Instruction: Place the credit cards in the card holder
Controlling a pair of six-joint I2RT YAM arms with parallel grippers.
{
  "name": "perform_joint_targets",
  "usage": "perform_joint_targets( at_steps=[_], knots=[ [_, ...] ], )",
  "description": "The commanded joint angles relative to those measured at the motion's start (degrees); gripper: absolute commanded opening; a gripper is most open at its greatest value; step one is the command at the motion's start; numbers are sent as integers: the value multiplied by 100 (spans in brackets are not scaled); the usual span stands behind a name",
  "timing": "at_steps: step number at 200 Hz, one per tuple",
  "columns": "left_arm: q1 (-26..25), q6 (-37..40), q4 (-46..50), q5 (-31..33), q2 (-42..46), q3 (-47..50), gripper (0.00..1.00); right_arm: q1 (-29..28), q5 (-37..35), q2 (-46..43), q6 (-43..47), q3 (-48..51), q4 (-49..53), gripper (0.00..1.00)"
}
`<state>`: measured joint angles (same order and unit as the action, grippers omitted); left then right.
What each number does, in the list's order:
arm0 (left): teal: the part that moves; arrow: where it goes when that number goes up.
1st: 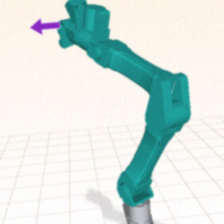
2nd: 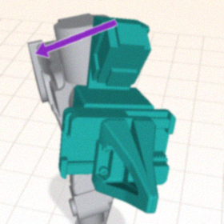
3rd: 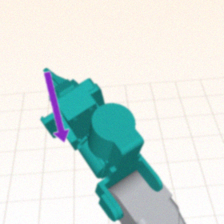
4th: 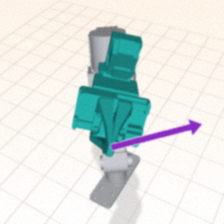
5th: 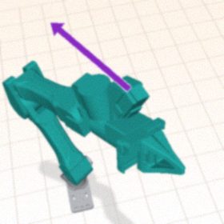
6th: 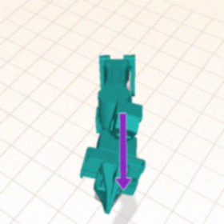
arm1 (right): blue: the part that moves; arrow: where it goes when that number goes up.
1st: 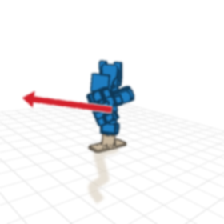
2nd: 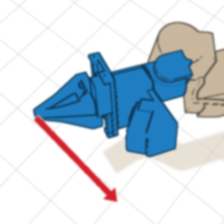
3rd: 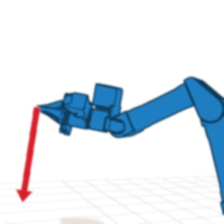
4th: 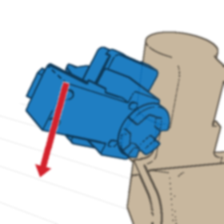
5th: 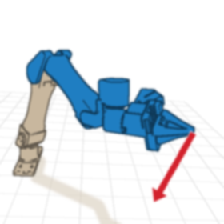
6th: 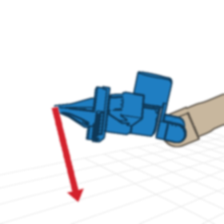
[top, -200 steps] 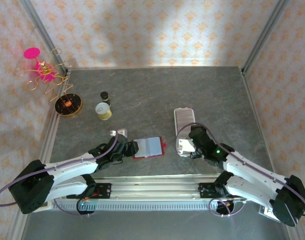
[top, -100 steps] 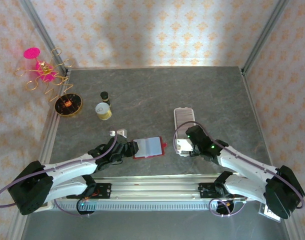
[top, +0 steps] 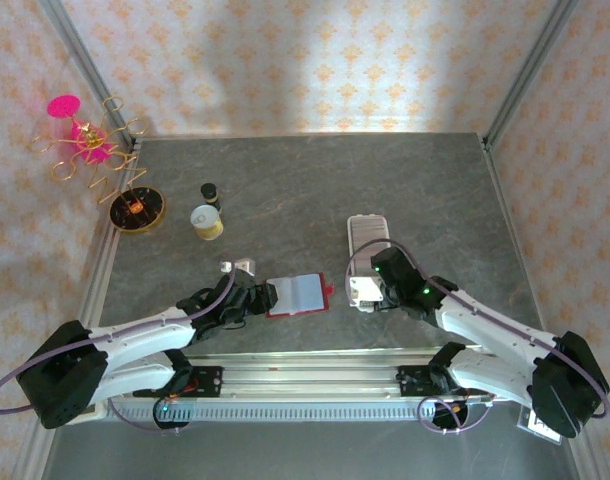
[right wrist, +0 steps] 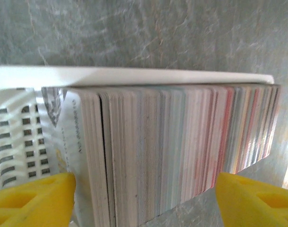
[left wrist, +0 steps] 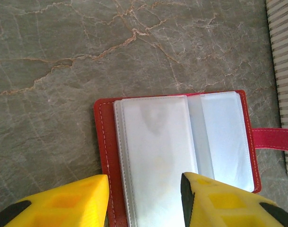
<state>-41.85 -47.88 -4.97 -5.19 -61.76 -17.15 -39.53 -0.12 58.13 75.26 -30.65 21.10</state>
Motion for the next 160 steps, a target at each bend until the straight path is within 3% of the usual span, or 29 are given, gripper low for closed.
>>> perform_joint_targets(
  at_steps=[1, 70, 120, 160],
  knots=[
    [43, 34, -125, 1, -39, 1, 46, 12, 223, -31, -123, -177, 192, 76],
    [36, -2, -116, -7, -19, 18, 45, 13, 204, 216, -100, -164, 223, 70],
    [39, -8, -109, -8, -3, 18, 45, 15, 110, 355, -64, -147, 164, 54],
    [36, -19, -101, -26, 14, 19, 44, 13, 95, 354, -46, -90, 149, 53]
  ],
)
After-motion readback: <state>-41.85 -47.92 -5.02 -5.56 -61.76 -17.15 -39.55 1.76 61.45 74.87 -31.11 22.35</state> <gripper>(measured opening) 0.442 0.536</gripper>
